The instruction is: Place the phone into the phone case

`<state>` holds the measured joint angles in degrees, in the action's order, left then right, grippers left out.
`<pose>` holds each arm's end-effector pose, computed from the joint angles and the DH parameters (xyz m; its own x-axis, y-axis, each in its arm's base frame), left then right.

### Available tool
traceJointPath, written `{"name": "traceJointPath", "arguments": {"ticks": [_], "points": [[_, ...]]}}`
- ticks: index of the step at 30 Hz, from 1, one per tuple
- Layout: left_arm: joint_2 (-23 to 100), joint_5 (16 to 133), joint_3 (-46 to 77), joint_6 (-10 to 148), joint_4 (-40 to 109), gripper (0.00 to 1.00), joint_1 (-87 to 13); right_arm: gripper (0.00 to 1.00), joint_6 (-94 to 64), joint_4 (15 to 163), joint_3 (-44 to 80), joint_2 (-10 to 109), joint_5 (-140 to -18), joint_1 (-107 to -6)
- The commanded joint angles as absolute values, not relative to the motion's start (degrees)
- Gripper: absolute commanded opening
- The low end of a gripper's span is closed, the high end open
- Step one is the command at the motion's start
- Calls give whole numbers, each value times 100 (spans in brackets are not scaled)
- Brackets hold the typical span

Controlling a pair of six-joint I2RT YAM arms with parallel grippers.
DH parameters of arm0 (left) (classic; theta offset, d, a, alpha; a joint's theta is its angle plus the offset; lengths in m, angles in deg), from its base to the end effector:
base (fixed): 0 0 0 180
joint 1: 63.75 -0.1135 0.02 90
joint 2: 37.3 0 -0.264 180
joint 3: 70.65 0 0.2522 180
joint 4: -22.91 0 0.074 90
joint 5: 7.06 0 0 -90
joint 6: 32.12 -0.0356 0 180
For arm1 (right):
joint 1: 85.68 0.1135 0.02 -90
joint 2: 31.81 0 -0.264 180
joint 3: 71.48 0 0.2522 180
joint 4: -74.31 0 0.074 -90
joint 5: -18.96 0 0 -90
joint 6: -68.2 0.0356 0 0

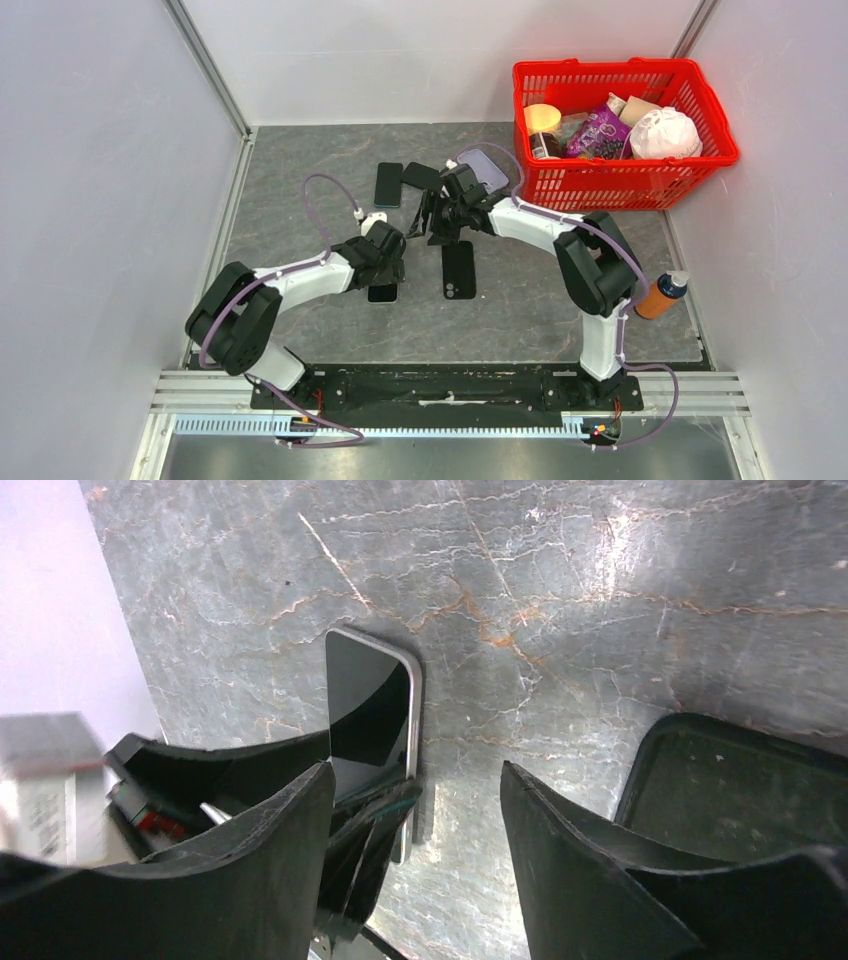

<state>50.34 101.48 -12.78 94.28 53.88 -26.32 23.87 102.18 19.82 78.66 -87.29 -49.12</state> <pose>0.2298 -0.1616 0.1580 -0.8263 -0.0760 -0.5580 -0.0466 0.9967 -0.0668 0.3348 0.2607 0.1988 -0.9294 0.1657 -0.3297 -0.0862 0.7713 0.6306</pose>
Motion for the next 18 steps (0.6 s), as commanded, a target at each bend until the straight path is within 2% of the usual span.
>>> {"name": "traceJointPath", "arguments": {"ticks": [1,18], "points": [[4648,9469,-1568,9648,5057,52,-2673,68,2705,9810,2226,8206,-9240,-4910],[4036,8920,-2085,9972,4502,52,-2995,57,3378,9175,2249,8958,-9574,-4402]]}}
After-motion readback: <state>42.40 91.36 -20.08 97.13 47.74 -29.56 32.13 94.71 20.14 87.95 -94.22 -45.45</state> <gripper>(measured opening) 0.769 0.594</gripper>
